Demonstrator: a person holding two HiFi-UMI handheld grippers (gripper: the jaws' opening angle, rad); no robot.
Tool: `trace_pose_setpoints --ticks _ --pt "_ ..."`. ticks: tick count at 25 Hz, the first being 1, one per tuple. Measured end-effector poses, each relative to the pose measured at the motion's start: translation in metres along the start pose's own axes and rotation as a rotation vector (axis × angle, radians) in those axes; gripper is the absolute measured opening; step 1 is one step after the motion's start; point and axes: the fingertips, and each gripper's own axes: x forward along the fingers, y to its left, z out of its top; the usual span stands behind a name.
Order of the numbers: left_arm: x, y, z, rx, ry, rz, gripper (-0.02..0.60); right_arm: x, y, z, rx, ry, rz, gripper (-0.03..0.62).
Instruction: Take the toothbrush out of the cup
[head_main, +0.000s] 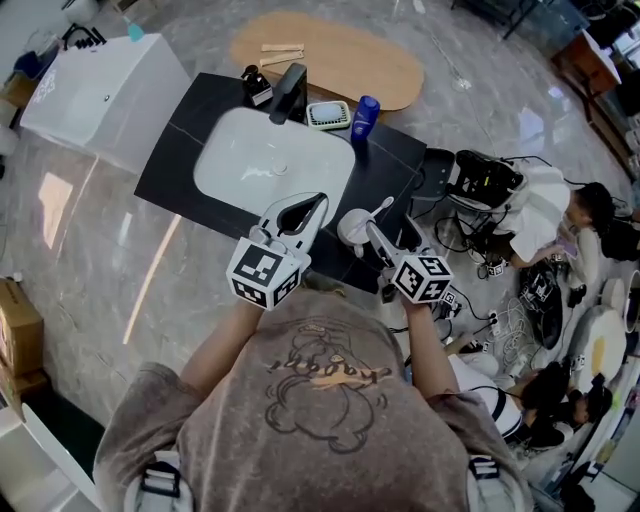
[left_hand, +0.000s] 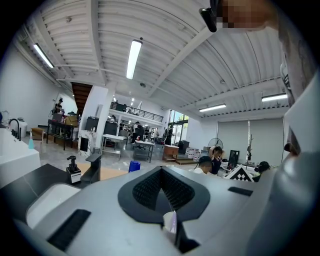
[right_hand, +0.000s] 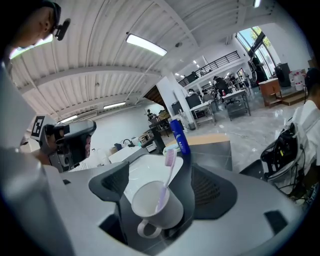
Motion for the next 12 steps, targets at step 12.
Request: trace_pose_setpoints --ticks 12 --pt "-0.009 0.010 -0.008 -0.029 0.018 0.044 0.020 0.038 -0.018 -0.036 0.029 0.113 0.041 0.260"
